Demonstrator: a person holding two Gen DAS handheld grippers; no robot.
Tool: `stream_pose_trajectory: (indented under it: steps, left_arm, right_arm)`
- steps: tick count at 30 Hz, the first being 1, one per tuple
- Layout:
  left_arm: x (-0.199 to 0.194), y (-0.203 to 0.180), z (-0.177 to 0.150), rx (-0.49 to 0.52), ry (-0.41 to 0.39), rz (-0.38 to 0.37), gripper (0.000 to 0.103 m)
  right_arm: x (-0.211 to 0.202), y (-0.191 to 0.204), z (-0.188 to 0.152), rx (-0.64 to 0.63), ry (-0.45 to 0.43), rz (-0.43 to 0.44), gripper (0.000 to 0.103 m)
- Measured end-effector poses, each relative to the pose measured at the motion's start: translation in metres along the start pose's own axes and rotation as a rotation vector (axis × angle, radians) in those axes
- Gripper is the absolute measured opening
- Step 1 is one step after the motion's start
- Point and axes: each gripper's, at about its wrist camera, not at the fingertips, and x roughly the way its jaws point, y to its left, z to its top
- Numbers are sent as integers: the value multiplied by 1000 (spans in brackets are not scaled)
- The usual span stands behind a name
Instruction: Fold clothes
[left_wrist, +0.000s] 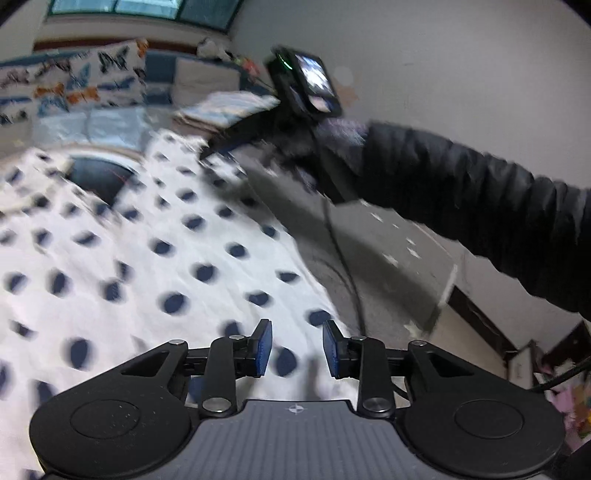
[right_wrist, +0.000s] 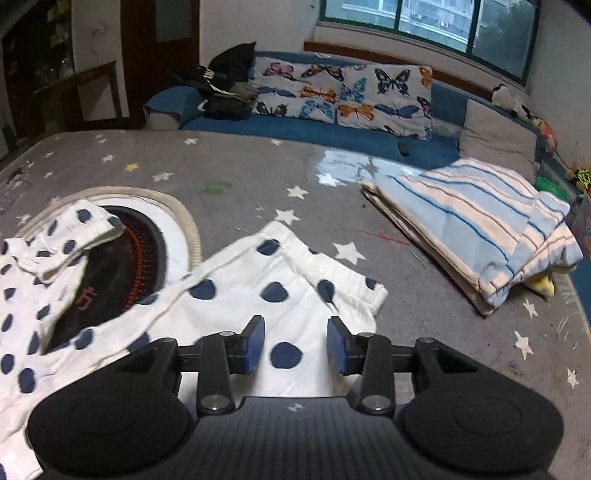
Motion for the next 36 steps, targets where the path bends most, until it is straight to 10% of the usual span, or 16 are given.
stream_pose_trajectory:
  steps: [12,23,36]
  left_arm:
    - [-6,94,60,-85,-27,266,30]
    - [43,167,83,-196,59,291,28]
    - [28,217,109,-259,-148,466,29]
  right_arm:
    - [-16,35,-19,-47,-5,94,44]
    - [-12,42,-23,-18,-2,143,46]
    - [-15,43,-29,10,-15,165,52]
